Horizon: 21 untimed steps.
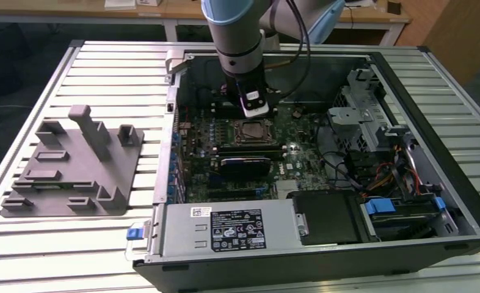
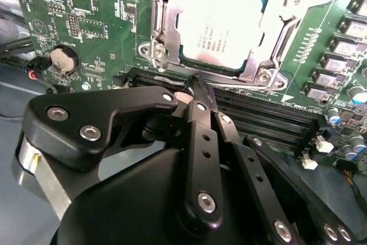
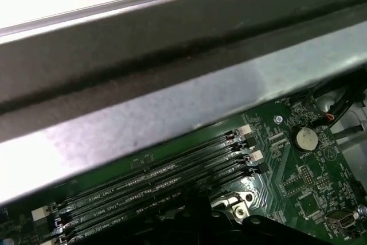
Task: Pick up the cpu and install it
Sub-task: 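Install the first cpu locking lever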
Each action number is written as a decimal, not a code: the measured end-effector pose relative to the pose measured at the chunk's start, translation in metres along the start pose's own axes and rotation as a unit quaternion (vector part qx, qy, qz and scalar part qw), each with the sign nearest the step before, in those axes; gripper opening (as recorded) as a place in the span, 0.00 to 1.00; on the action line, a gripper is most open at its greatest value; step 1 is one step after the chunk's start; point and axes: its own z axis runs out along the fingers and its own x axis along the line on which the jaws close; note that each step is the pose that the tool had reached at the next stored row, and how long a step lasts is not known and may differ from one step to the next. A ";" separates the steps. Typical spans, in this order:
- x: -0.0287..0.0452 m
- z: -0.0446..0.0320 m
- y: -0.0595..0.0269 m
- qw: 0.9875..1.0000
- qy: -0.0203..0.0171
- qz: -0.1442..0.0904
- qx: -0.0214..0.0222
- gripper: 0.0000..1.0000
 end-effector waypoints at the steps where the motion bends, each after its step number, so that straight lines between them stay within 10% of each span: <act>1: -0.0003 0.0002 0.0001 1.000 0.000 0.000 0.001 0.11; 21: -0.0072 0.0034 0.0022 1.000 -0.002 0.001 0.005 0.11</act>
